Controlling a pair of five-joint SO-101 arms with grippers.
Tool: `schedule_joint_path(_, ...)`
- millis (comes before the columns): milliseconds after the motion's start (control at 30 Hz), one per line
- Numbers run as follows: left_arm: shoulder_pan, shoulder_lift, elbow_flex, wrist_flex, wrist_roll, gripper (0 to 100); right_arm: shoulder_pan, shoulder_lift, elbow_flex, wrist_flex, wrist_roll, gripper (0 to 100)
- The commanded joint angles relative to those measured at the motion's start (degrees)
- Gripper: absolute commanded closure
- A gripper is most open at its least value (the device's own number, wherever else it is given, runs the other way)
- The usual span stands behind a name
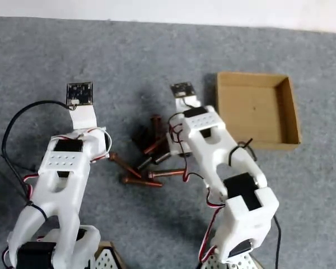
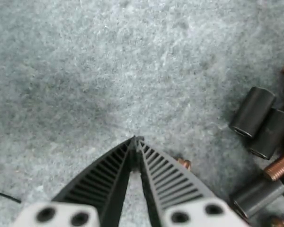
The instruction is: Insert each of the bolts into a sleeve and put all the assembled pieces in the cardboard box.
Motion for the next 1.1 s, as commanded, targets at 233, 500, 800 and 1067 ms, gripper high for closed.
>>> schedule_joint_path(233,0.48,0.13,-0.48,-0.79,0.35,99,0.4,0.92,0.04,-4.09,-0.44,99.7)
schedule_joint_path(500,0.48,0.13,-0.48,-0.88,0.53,99,0.48,-6.11,0.22,-1.27,-0.44,99.4)
schedule_joint_path(800,5.93,0.22,-0.48,-2.73,0.7,98,1.19,-24.75,15.96,-9.71,0.09,99.4)
schedule_joint_path(1067,10.77,-0.31,-1.27,1.85,16.0,88,2.07,-29.76,19.56,-11.74,0.09,99.4)
